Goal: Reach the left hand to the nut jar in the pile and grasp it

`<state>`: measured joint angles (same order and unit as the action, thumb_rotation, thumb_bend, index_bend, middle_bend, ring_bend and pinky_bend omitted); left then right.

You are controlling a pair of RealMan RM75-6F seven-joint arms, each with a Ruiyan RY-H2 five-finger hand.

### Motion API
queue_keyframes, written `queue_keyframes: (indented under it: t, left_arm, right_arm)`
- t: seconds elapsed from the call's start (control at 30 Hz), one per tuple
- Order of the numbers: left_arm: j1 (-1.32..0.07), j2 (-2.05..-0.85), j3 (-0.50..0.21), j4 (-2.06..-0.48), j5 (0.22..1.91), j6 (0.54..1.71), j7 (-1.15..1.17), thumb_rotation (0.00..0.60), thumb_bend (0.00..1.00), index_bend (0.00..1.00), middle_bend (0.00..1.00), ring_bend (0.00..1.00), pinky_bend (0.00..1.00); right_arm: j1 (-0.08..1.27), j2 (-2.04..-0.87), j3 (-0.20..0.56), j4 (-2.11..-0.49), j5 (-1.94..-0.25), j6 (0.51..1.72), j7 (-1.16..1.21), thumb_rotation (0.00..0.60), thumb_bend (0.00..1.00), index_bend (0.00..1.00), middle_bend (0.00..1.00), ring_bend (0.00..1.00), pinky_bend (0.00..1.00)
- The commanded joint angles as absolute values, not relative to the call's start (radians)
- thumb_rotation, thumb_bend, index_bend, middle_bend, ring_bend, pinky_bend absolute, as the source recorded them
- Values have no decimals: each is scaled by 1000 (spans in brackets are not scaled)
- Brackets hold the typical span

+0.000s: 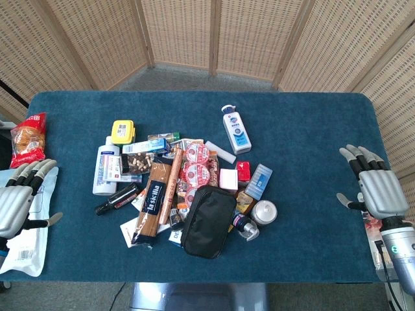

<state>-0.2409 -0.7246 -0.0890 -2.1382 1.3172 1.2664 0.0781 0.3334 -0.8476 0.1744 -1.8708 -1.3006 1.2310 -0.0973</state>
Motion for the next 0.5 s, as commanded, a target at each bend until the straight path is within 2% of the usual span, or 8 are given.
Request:
queue_keyframes:
  t: [0.03, 0.33, 0.5]
  left_arm:
    - [-250, -725, -93, -2124, 1311, 1252, 66, 600, 224, 0, 0, 0, 0]
    - [-270, -718, -105, -2121, 1301, 1223, 27, 600, 224, 0, 0, 0, 0]
    - [-314, -712, -122, -2123, 1219, 1163, 63, 600, 226, 0, 0, 0, 0]
  right_arm:
    - [328, -847, 177, -1885, -1293, 1244, -112, 599, 243, 0, 81, 69, 155]
    - [322, -843, 170, -1878, -1299, 1238, -97, 599, 244, 0, 80, 70, 155]
    - [321, -811, 172, -1858, -1306, 1224, -52, 600, 243, 0, 81, 67, 154]
